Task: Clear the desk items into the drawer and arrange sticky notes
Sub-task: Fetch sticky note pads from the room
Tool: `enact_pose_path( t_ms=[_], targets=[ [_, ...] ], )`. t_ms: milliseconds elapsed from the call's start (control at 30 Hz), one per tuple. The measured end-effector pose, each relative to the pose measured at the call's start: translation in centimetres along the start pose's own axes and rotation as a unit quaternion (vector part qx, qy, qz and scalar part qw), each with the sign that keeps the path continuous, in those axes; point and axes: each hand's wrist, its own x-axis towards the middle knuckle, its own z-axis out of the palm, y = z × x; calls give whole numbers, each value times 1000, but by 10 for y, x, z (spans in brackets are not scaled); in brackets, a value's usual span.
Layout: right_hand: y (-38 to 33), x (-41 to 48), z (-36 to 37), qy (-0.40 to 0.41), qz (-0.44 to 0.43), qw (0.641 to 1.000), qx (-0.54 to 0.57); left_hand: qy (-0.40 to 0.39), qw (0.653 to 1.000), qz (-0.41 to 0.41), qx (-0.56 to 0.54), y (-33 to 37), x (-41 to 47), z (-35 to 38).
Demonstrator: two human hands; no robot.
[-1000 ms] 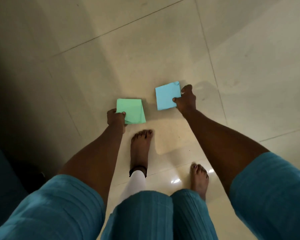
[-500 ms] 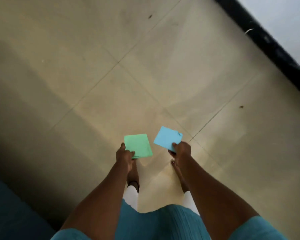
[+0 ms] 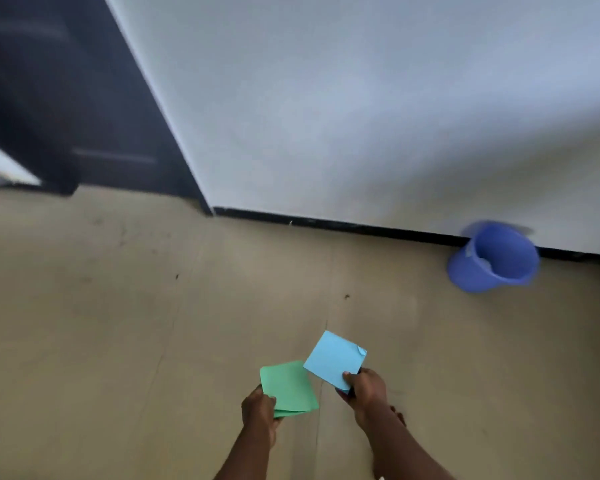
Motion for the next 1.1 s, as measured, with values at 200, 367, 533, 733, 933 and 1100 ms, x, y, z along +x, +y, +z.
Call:
enact_pose_path(
  t_ms=[200, 367, 533, 733, 933, 1100],
  targets=[
    [-103, -39, -75, 17, -44, 996, 75, -50, 996, 36, 66, 34, -81, 93],
    [-199, -42, -160, 44, -98, 990, 90, -85, 987, 76, 109, 43, -147, 214],
    [-292, -45, -247, 85, -163, 978, 104, -146, 973, 113, 138, 41, -218, 345],
    [-381, -50, -341, 165, -232, 953, 100, -247, 933, 172, 197, 38, -280, 461],
    [-447, -66, -424, 238, -273, 917, 166, -320, 895, 196, 241, 40, -320, 569],
    [-482, -87, -482, 314, -274, 879, 232, -353, 871, 212, 267, 46, -353, 656]
  ],
)
